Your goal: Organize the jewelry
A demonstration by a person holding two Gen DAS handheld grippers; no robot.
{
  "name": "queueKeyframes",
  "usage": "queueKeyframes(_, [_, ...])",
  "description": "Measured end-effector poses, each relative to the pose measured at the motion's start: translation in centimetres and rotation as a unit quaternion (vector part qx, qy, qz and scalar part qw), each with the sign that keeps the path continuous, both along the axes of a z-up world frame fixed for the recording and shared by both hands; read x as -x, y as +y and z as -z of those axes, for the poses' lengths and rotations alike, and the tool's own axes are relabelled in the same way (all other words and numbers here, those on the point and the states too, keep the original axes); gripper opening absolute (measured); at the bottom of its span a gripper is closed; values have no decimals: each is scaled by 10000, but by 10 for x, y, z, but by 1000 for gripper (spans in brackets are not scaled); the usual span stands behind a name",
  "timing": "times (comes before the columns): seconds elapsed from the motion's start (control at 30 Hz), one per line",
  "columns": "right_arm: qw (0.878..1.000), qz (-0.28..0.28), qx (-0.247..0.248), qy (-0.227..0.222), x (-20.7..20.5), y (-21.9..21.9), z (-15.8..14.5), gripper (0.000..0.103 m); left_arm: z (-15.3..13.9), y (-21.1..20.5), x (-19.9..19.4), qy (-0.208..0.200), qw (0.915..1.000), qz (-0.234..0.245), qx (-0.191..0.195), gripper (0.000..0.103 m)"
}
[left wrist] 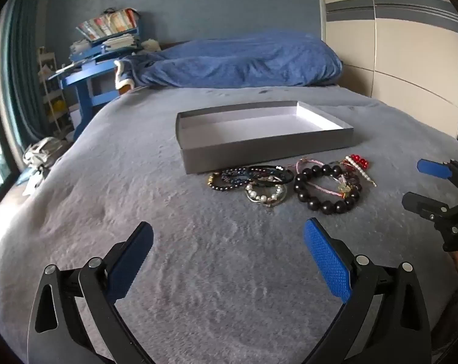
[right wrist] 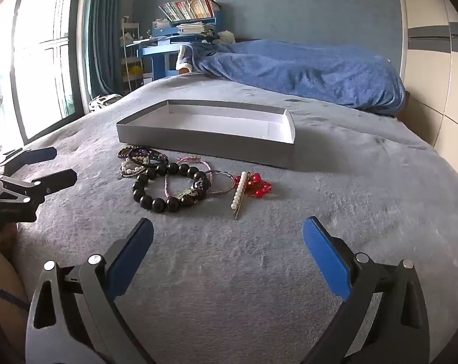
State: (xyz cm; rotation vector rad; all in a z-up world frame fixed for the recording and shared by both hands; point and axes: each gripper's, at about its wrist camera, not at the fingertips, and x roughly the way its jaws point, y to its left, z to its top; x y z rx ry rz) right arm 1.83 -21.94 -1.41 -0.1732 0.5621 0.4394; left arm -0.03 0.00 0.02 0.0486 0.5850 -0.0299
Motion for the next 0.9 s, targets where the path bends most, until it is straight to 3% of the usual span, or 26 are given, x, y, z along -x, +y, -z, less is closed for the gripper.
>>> queueKeyframes(0.37, [10000, 26, 8, -7, -2, -2, -1, 98, -11, 34, -3, 67, 9996, 239, 113, 98])
queueKeyframes(0.43, [10000, 29, 8, 0, -3, -3, -1, 98, -4, 18, 3, 34, 9999, 12, 144, 98])
queueKeyframes(0.9, [10000, 24, -12, -2, -2, -2, -1, 98, -2, 17, 3, 52, 9998, -69, 186, 98])
